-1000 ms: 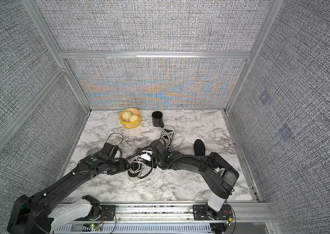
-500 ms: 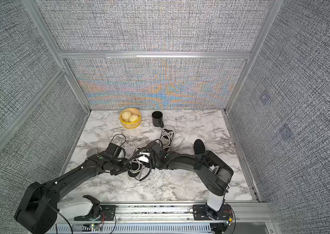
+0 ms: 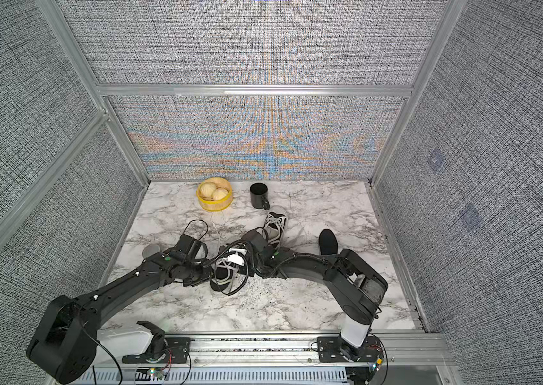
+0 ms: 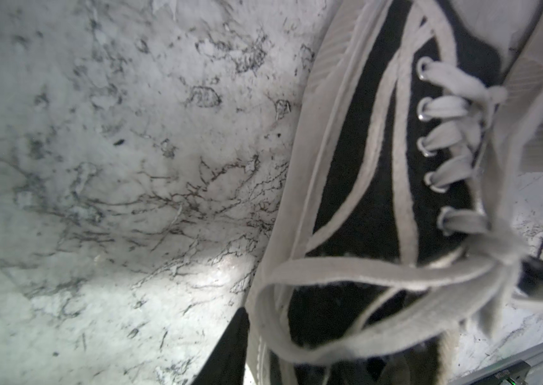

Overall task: Remove the insole from the shoe
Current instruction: Untie the shoelace on the shoe.

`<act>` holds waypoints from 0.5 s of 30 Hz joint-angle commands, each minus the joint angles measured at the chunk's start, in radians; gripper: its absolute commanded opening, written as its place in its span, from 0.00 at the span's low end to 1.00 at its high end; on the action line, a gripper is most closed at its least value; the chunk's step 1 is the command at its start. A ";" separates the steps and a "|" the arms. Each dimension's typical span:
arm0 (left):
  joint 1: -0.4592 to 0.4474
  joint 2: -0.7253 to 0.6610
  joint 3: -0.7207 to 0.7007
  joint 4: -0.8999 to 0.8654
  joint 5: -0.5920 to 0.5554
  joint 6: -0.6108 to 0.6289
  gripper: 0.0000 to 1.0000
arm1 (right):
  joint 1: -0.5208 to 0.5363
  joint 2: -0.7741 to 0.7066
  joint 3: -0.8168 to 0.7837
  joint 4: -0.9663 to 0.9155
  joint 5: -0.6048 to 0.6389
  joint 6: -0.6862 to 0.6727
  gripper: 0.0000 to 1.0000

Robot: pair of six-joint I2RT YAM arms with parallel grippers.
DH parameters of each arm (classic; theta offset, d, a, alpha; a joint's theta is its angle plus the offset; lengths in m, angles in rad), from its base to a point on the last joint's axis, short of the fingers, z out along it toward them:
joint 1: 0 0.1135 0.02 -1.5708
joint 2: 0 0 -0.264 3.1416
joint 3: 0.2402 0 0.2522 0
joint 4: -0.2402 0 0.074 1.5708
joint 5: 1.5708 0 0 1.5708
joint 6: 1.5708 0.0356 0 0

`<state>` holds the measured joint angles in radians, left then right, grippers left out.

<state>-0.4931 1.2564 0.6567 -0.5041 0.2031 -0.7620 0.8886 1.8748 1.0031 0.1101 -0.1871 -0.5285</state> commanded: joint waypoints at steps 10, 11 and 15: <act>0.002 0.038 0.027 -0.054 -0.092 0.039 0.00 | -0.072 -0.238 -0.042 0.009 0.051 0.138 0.00; 0.003 0.038 0.027 -0.058 -0.098 0.039 0.00 | -0.078 -0.253 -0.042 0.009 0.053 0.148 0.00; 0.003 0.030 0.028 -0.075 -0.130 0.039 0.00 | -0.100 -0.295 -0.039 0.019 0.056 0.176 0.00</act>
<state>-0.4950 1.2877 0.6853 -0.4793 0.1730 -0.7216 0.8032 1.6032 0.9546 0.0475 -0.1692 -0.3882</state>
